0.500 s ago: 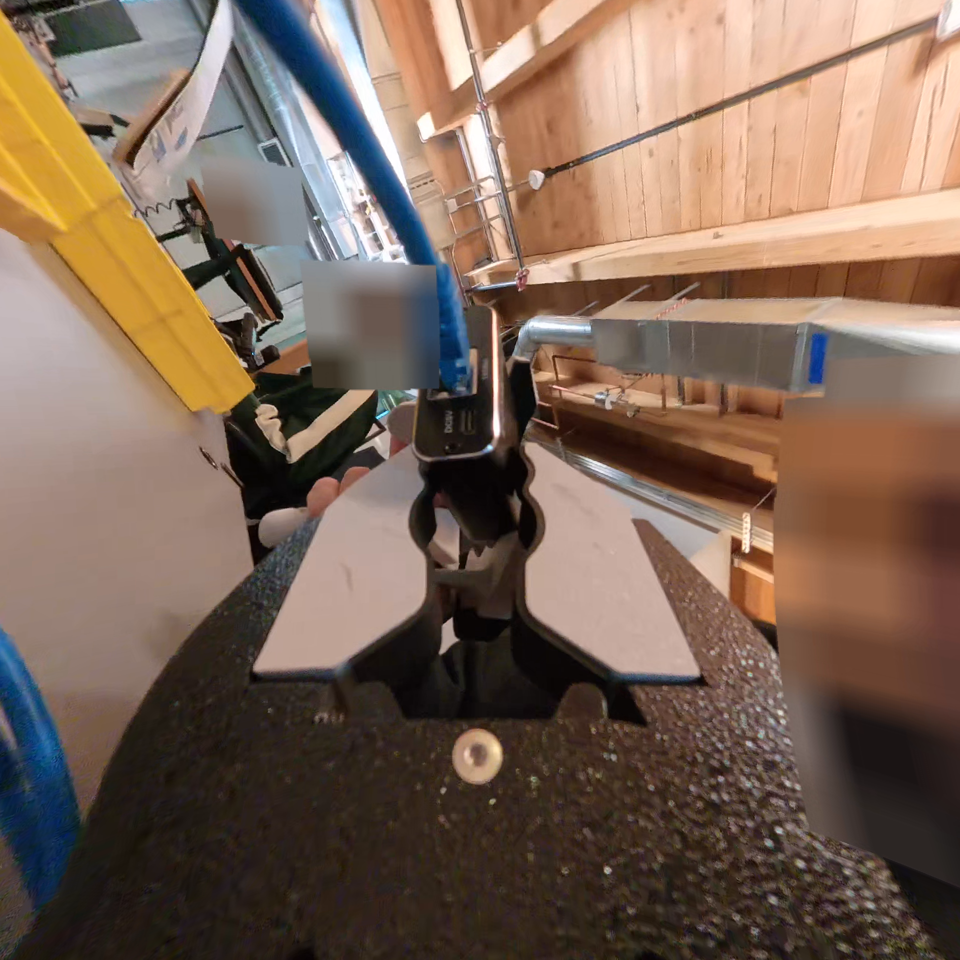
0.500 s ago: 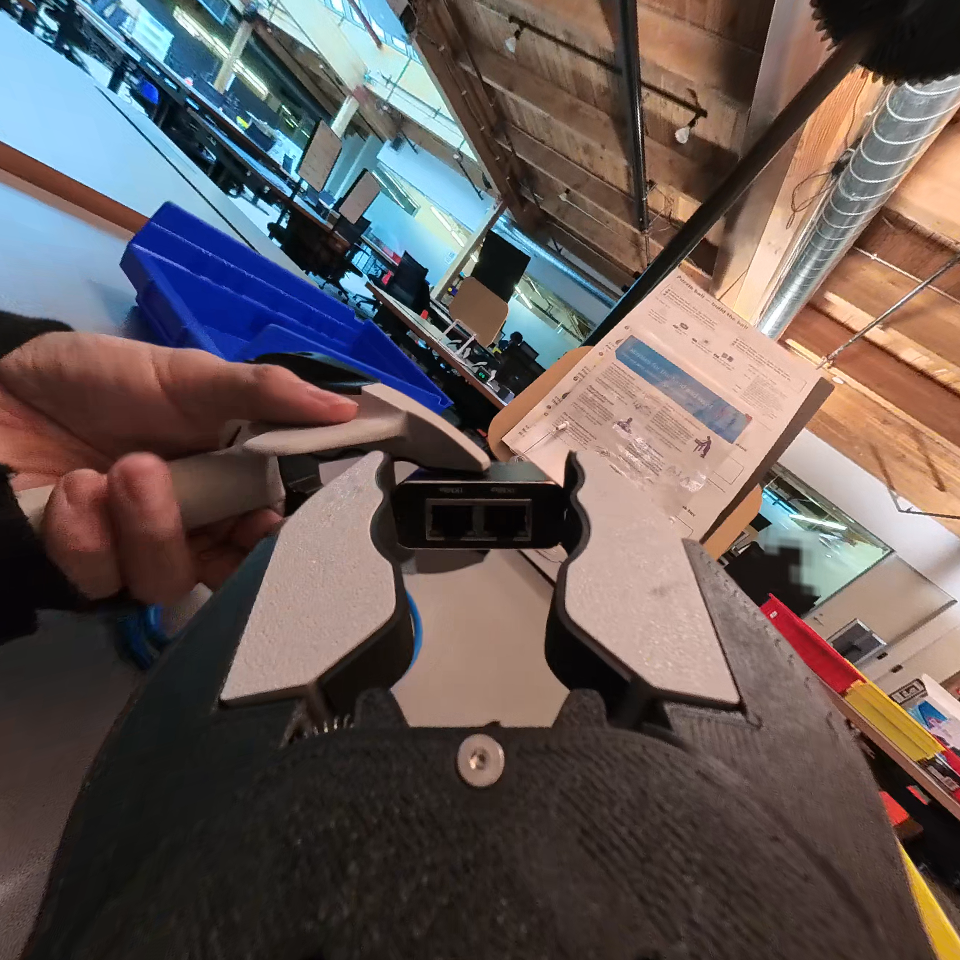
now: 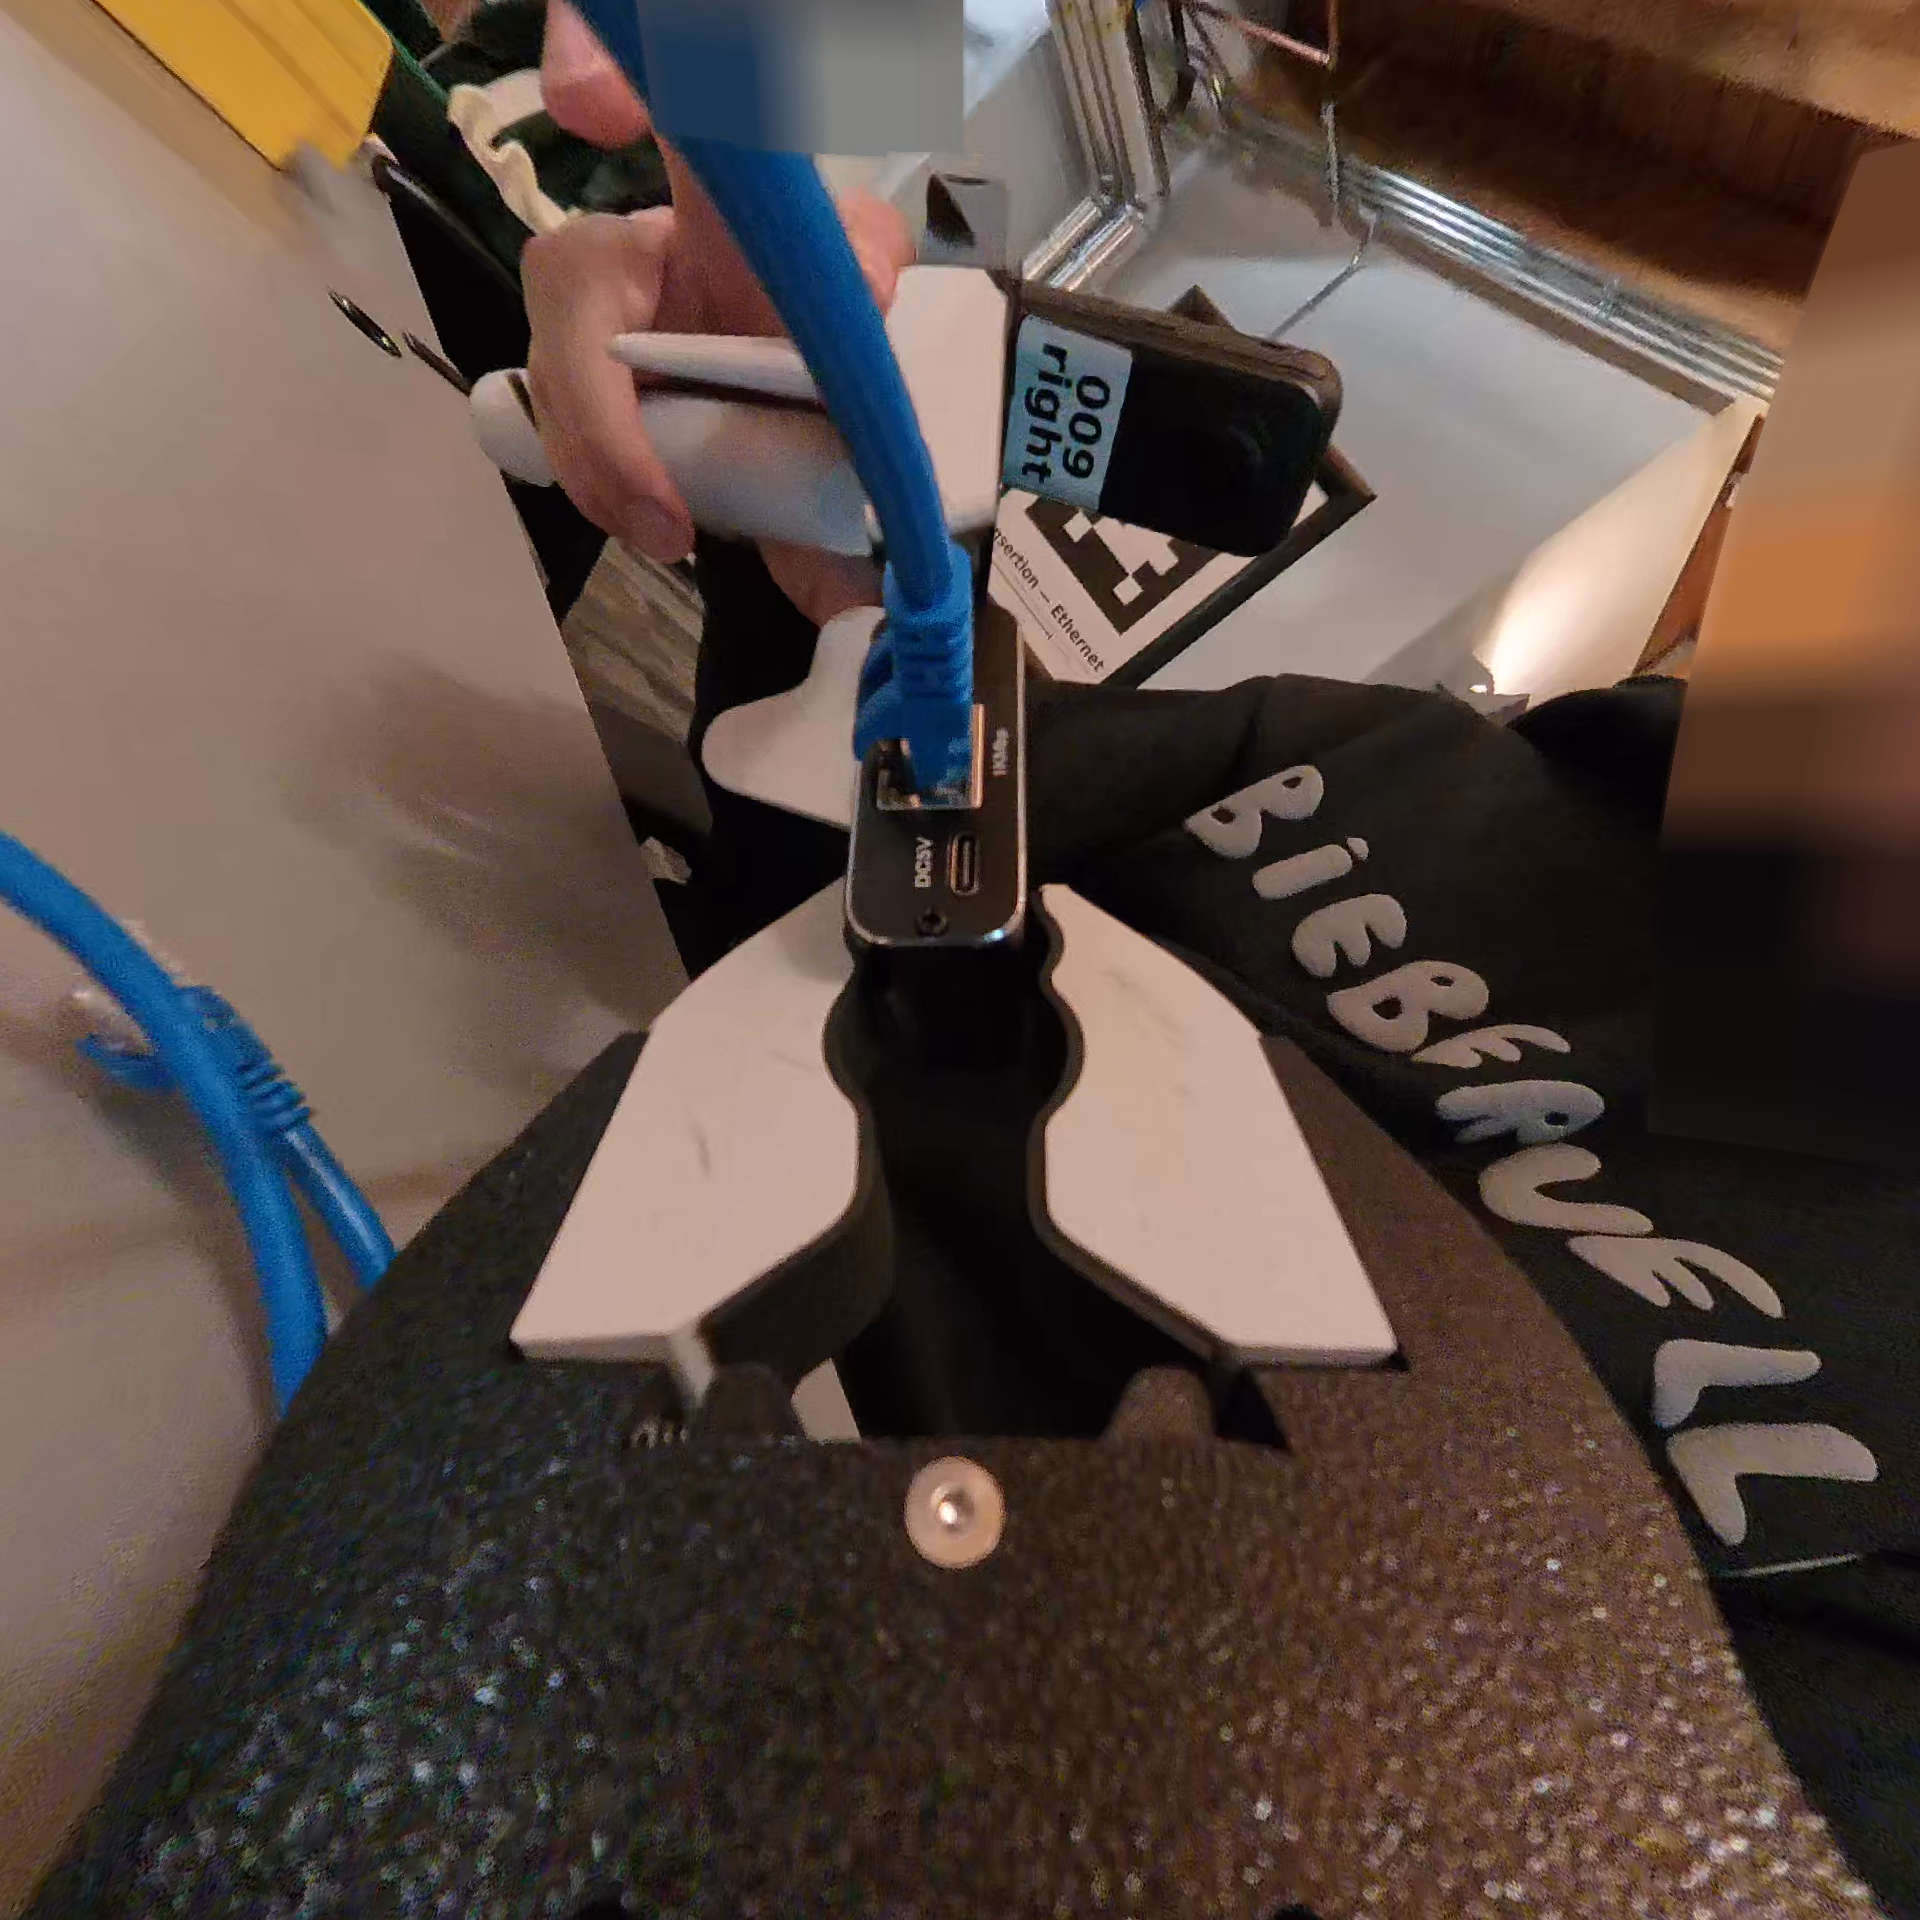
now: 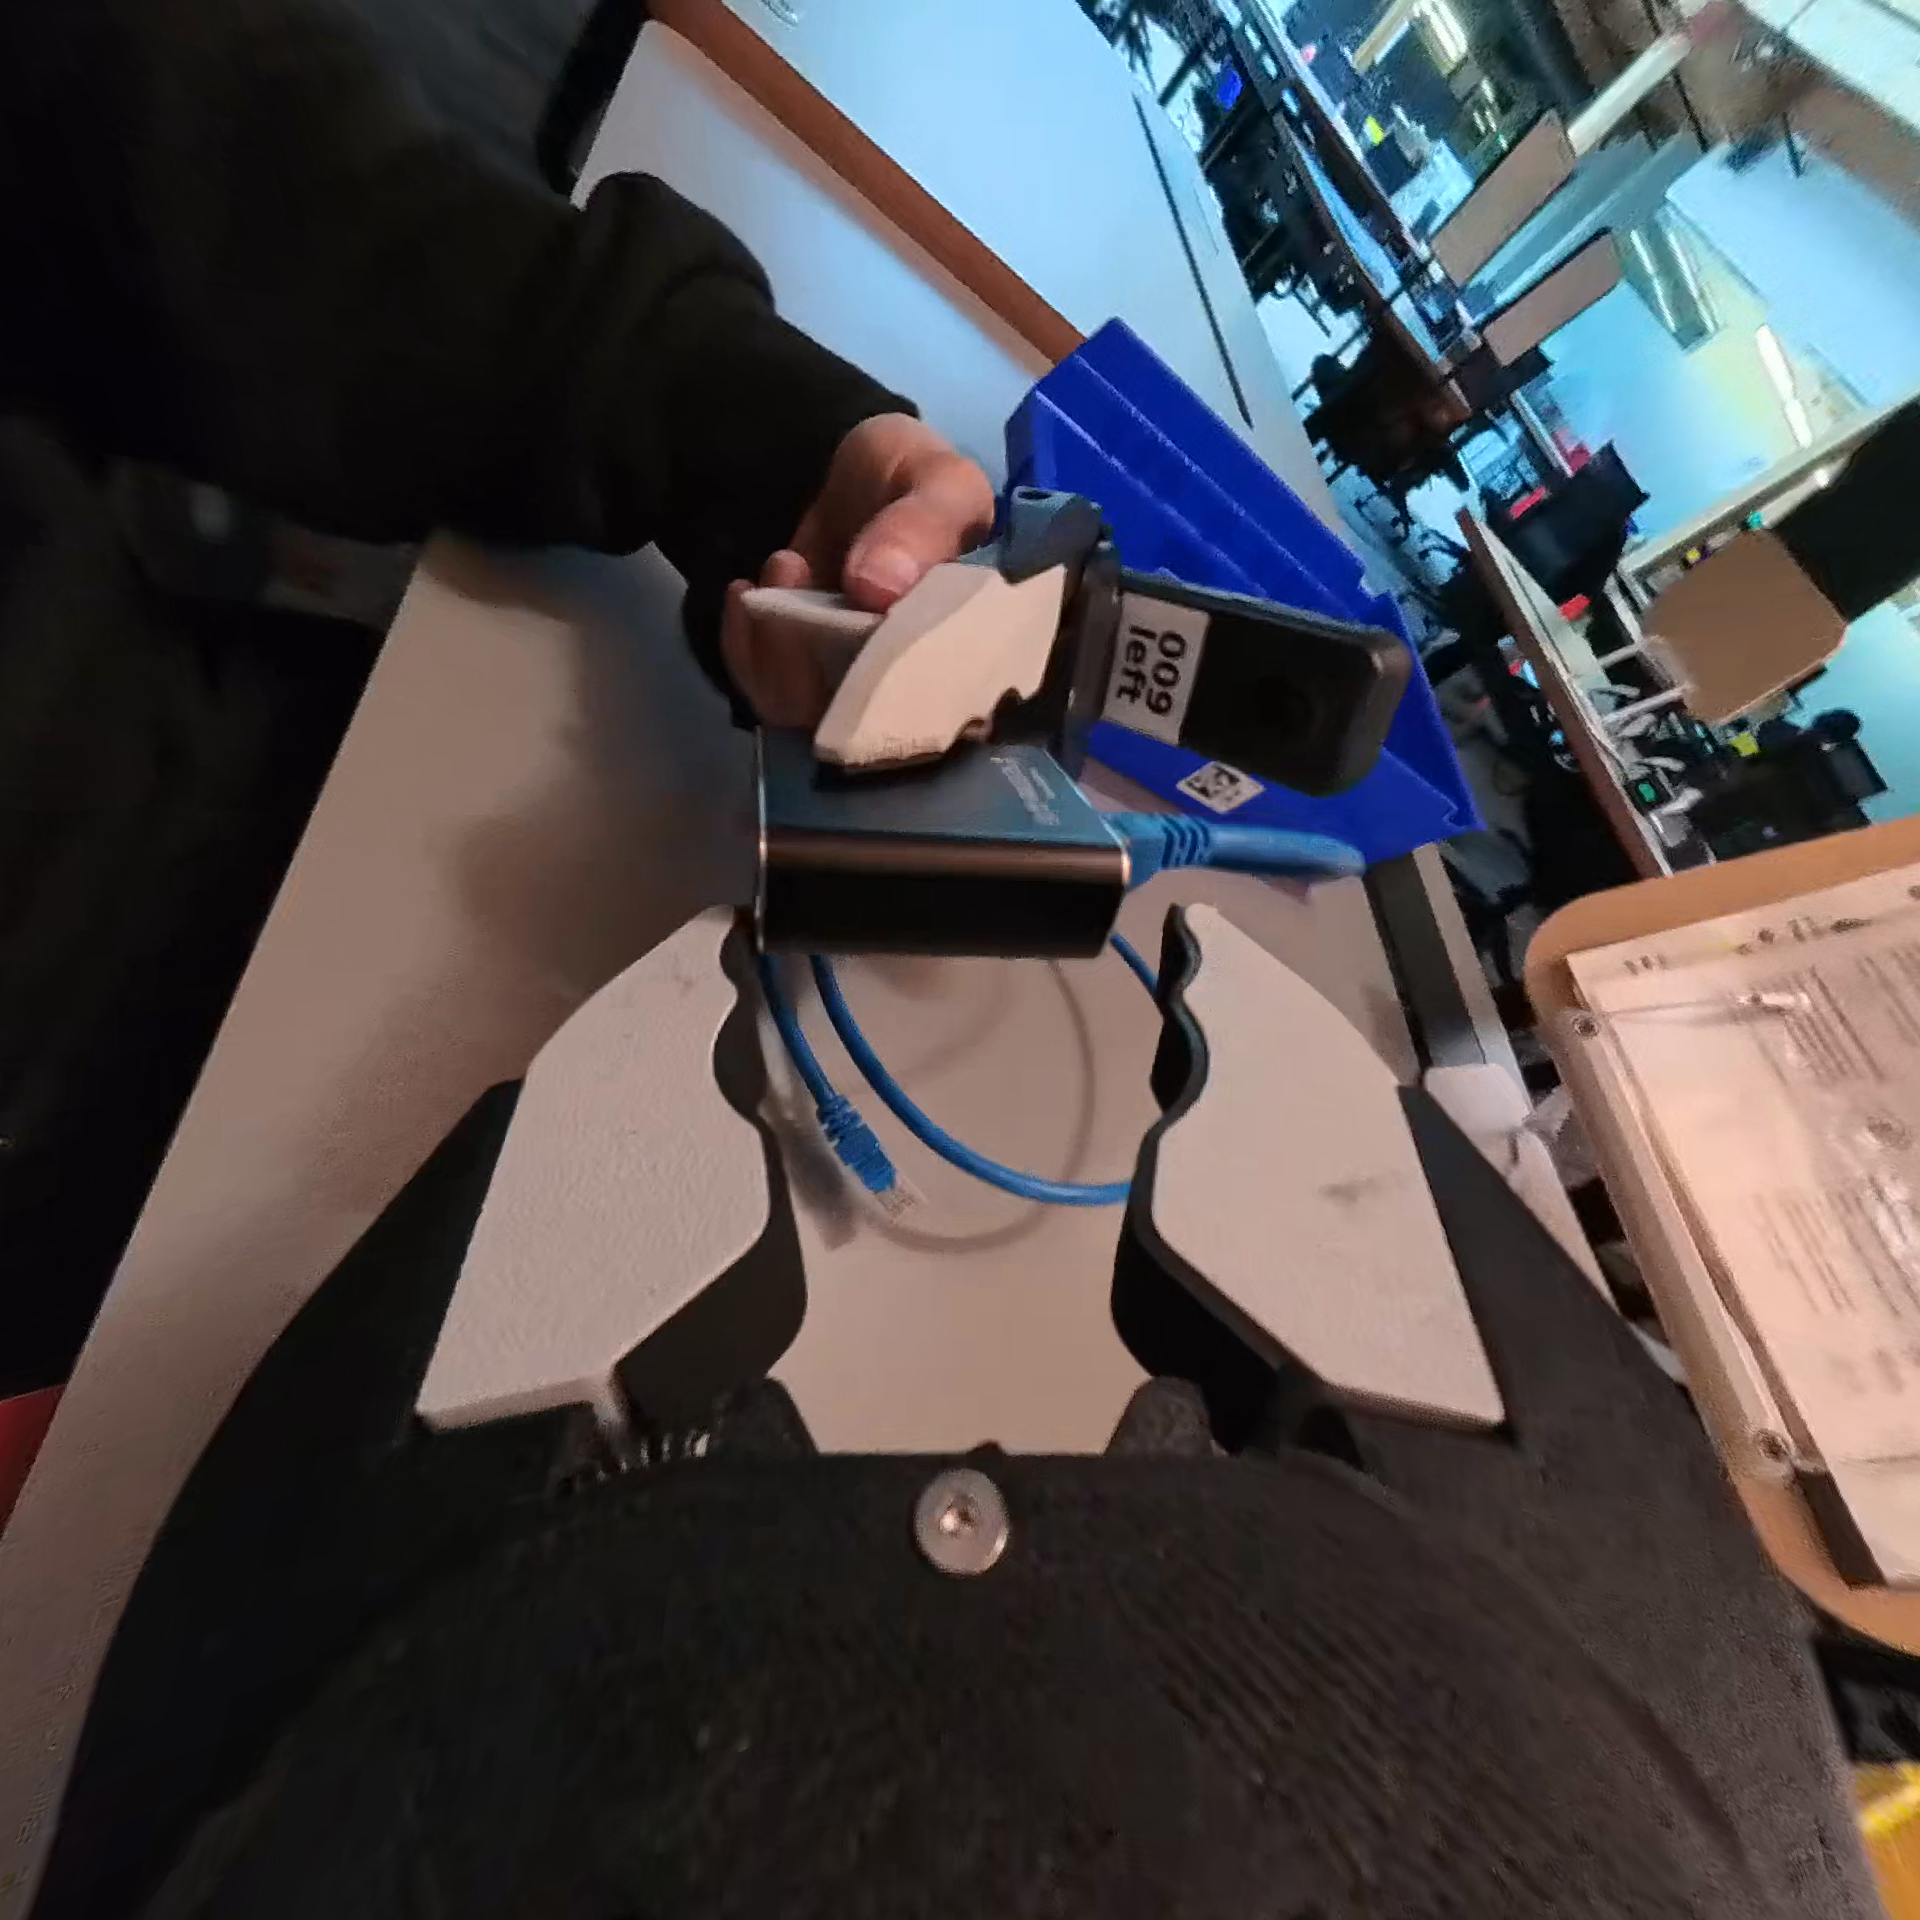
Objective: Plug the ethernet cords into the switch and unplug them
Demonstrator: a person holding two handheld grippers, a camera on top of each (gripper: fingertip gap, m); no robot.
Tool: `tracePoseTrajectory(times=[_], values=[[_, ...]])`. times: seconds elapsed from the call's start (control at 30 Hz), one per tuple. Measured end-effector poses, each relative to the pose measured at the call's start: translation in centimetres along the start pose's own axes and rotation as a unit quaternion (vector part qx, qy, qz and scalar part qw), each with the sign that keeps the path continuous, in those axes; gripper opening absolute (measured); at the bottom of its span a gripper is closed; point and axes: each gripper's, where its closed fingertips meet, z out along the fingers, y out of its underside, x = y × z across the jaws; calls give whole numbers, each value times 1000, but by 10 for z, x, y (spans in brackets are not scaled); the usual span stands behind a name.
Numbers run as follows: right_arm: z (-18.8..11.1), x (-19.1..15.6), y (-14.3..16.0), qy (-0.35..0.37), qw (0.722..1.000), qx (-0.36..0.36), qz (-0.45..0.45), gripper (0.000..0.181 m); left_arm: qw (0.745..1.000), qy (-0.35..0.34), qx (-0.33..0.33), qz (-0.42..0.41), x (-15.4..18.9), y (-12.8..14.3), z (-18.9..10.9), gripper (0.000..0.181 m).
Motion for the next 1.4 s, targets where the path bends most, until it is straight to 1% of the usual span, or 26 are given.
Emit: tracePoseTrajectory(times=[0.07,0.17,0.23,0.3,0.37,0.43,0.5,0.53,0.57,0.6,0.67,0.77,0.83,0.87,0.93,0.97,1.03,1.07,1.13,1.2,1.23,1.27,1.3,1.33,1.37,1.4], values=[[5,-6,-1,-20,1000,-1,3,69,1000,-5,-3,-3,-2,1,0,25],[9,-3,5,-8,1000,-23,-8,69,1000,-27,4,5,-6,-2,-4,25],[13,5,10,40,998,-43,0,68,998,-54,26,17,-10,-10,-11,25],[15,19,24,114,989,-91,7,68,988,-128,79,37,-25,-27,-22,27],[9,39,39,199,970,-137,20,68,959,-223,154,76,-41,-53,-39,36],[-4,63,45,294,943,-147,51,68,916,-309,212,141,-43,-74,-53,45],[-14,78,50,354,917,-174,57,68,867,-397,224,204,-43,-85,-57,60],[-19,84,51,380,903,-194,41,68,842,-438,220,225,-45,-88,-56,75],[-20,86,50,391,896,-209,23,68,823,-469,213,241,-47,-89,-53,85],[-18,86,50,391,893,-224,7,68,814,-480,206,254,-47,-89,-46,87],[-15,86,49,402,881,-250,-28,68,813,-482,200,257,-49,-88,-33,86],[-8,80,42,398,876,-264,-70,68,810,-501,189,239,-59,-83,-31,74],[-4,75,40,388,873,-279,-93,67,817,-492,188,235,-61,-81,-31,64],[-4,74,39,387,874,-278,-95,68,822,-482,183,241,-61,-80,-31,64],[-1,72,35,371,889,-250,-98,68,835,-458,179,247,-59,-78,-31,64],[1,70,34,358,900,-233,-88,68,837,-452,180,250,-59,-78,-32,64],[2,64,31,317,928,-185,-54,67,828,-460,172,273,-59,-78,-39,64],[-3,66,26,320,935,-146,-37,77,827,-459,165,281,-56,-78,-43,64],[-14,68,23,312,946,-72,55,82,821,-449,172,306,-45,-82,-51,64],[-19,67,19,273,942,16,194,84,825,-425,168,333,-34,-82,-54,64],[-17,61,12,230,940,67,242,82,833,-404,158,345,-29,-79,-51,64],[-15,56,4,189,936,113,275,76,841,-384,143,353,-26,-75,-47,64],[-14,55,1,167,929,141,298,78,848,-368,125,360,-25,-70,-43,64],[-13,54,-3,150,924,167,311,79,854,-354,101,368,-24,-63,-38,63],[-12,52,-7,133,920,189,316,75,856,-345,80,377,-24,-57,-35,64],[-11,52,-7,126,918,198,321,75,858,-339,59,381,-24,-52,-32,64]])
